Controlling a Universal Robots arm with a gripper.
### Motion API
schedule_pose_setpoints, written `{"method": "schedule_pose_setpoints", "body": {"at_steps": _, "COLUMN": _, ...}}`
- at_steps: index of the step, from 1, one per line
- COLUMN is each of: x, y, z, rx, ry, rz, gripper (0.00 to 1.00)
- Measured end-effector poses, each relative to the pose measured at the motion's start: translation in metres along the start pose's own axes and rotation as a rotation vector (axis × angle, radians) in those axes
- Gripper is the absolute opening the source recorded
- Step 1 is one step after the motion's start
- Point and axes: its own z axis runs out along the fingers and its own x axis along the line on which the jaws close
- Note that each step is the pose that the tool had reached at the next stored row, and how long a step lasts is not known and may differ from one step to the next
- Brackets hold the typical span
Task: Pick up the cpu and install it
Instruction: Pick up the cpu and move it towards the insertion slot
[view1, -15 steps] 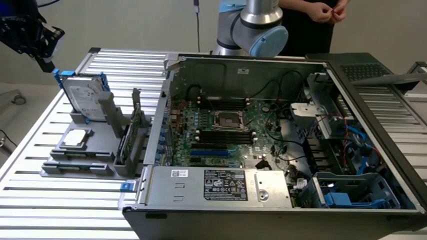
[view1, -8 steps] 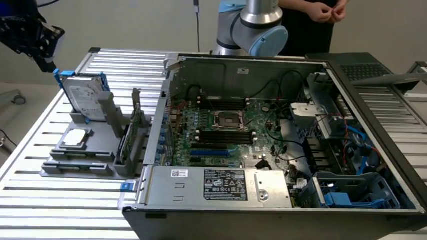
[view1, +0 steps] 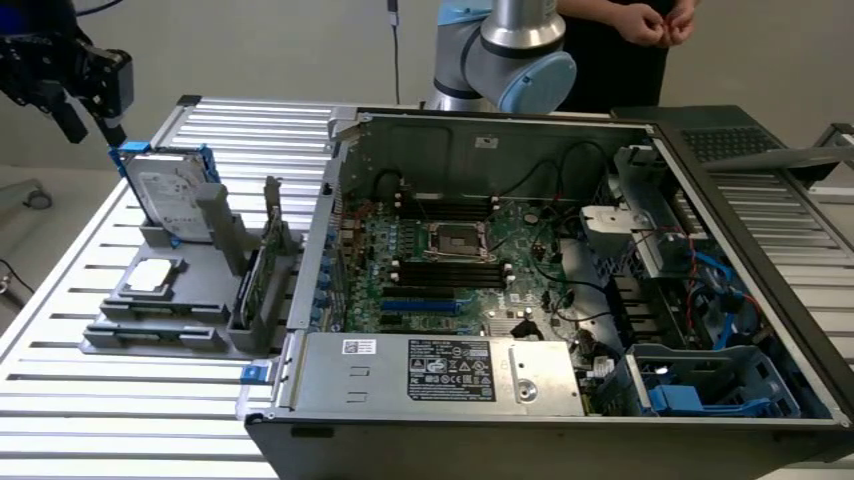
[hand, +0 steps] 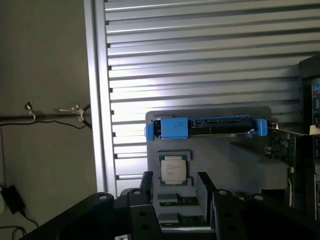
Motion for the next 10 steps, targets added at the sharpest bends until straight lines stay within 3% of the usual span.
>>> {"method": "schedule_pose_setpoints", "body": {"at_steps": 10, "x": -0.001, "y": -0.0071, "z": 0.0179, "rx": 0.0001, "ry": -0.0001, "rz": 0.0, "gripper": 0.48}}
